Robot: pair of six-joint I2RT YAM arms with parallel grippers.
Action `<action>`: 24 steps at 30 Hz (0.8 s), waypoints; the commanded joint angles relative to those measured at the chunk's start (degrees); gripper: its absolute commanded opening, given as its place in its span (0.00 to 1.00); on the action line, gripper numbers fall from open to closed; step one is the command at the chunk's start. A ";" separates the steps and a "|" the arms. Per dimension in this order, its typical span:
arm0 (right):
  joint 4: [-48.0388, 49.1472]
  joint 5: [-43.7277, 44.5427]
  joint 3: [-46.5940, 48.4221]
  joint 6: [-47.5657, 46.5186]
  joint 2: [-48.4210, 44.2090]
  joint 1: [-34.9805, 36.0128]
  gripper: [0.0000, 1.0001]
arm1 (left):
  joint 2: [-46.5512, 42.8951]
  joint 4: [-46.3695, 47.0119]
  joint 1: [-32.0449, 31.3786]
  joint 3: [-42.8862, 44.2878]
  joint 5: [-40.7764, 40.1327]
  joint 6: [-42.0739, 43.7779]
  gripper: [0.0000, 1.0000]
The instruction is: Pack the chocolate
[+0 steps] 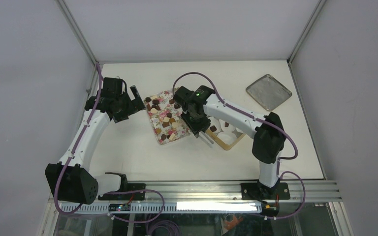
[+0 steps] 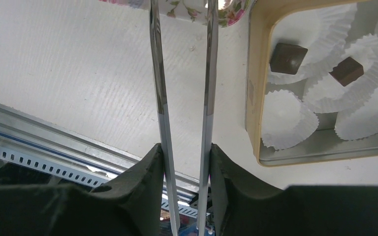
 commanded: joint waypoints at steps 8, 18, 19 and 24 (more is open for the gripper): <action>2.22 2.79 -6.09 -0.26 -14.26 -12.83 0.13 | -1.06 1.50 0.37 0.78 -0.26 1.22 0.99; 6.88 -2.69 -17.62 -2.49 -17.78 -26.15 0.14 | -1.06 1.46 0.36 0.28 0.29 0.80 0.99; 7.22 -2.86 -18.23 -2.56 -17.74 -26.84 0.14 | -1.02 1.45 0.37 0.36 0.27 0.88 0.99; 8.60 -3.64 -19.38 -2.91 -16.85 -29.19 0.14 | -1.06 1.45 0.37 0.49 0.26 0.80 0.99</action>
